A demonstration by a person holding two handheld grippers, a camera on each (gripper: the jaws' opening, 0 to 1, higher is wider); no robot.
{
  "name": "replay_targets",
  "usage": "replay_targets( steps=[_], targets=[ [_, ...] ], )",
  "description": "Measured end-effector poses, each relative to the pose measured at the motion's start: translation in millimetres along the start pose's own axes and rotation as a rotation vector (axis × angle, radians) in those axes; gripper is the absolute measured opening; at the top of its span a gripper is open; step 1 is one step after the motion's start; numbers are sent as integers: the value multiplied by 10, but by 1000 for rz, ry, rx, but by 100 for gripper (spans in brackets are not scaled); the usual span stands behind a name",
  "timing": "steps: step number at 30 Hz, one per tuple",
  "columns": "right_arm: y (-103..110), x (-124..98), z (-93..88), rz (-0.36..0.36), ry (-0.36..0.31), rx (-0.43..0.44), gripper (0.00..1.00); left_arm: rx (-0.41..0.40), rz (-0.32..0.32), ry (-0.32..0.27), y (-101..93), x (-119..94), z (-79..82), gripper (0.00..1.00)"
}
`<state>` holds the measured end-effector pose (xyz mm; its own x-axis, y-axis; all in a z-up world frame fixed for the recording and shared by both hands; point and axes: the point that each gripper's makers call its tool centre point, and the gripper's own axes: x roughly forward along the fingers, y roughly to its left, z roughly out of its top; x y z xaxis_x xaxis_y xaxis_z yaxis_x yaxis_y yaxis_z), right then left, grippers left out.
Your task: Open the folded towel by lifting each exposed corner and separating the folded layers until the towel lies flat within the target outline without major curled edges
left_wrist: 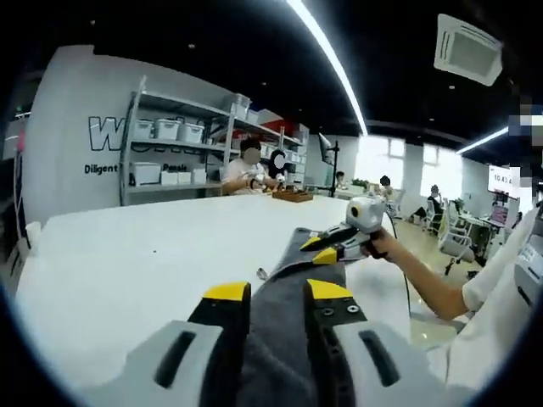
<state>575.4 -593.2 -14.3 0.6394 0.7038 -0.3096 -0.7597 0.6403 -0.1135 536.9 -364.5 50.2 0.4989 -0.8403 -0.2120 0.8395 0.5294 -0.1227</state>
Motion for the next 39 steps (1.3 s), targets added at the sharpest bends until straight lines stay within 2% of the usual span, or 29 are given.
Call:
replay_targets(
  steps=[1,2,3,4,5,6,7,10,13,14,15,16,17,18,20,21,23,25,28,32,34,39],
  targets=[
    [18,-19,0,0,-7,7,27,-24,-8,16,11,-4,-49,32],
    [68,-40,28,12,-42,26,30,-66,8,47,53,-14,-113,33],
    [113,-47,52,27,-66,46,33,-59,35,60,128,-23,-149,33],
    [170,-64,56,70,-70,45,34,-18,86,61,254,-34,-178,30],
    [216,-83,61,98,-61,34,34,5,106,82,289,-43,-219,30],
    [260,-117,119,126,-79,-6,34,15,121,107,324,-47,-260,30],
    [277,-147,151,126,-90,-24,34,31,132,122,346,-48,-294,31],
    [240,-211,154,99,-87,-31,30,31,125,129,324,-42,-322,32],
    [20,-211,-19,30,-33,-46,33,24,95,143,307,-37,-385,31],
    [-82,-224,-92,-17,-5,-53,39,17,80,155,307,-36,-443,31],
    [-198,-248,-157,-74,29,-62,47,-50,70,202,310,-51,-574,31],
    [-336,-269,-198,-134,50,-95,54,-67,67,228,332,-53,-629,31],
    [-366,-277,-218,-144,60,-101,61,-59,69,232,366,-47,-665,33],
    [-360,-276,-223,-141,61,-96,62,-46,84,231,400,-40,-683,36],
    [-274,-262,-211,-96,49,-79,52,-14,111,247,475,-51,-722,42],
    [-209,-242,-202,-64,41,-63,47,-16,131,248,526,-58,-730,46],
    [-184,-221,-201,-55,45,-67,41,-51,180,245,635,-89,-755,49],
    [-189,-183,-207,-66,52,-80,44,-80,200,282,701,-148,-830,49],
    [-162,-122,-271,-54,75,-88,47,-59,203,293,698,-197,-856,49],
    [-95,-81,-303,-34,91,-93,44,-61,195,298,701,-278,-869,36],
    [-86,-80,-299,-33,89,-87,44,-51,196,287,723,-319,-852,34],
    [-102,-78,-340,-38,103,-76,45,-48,259,300,889,-389,-903,46]
  ],
)
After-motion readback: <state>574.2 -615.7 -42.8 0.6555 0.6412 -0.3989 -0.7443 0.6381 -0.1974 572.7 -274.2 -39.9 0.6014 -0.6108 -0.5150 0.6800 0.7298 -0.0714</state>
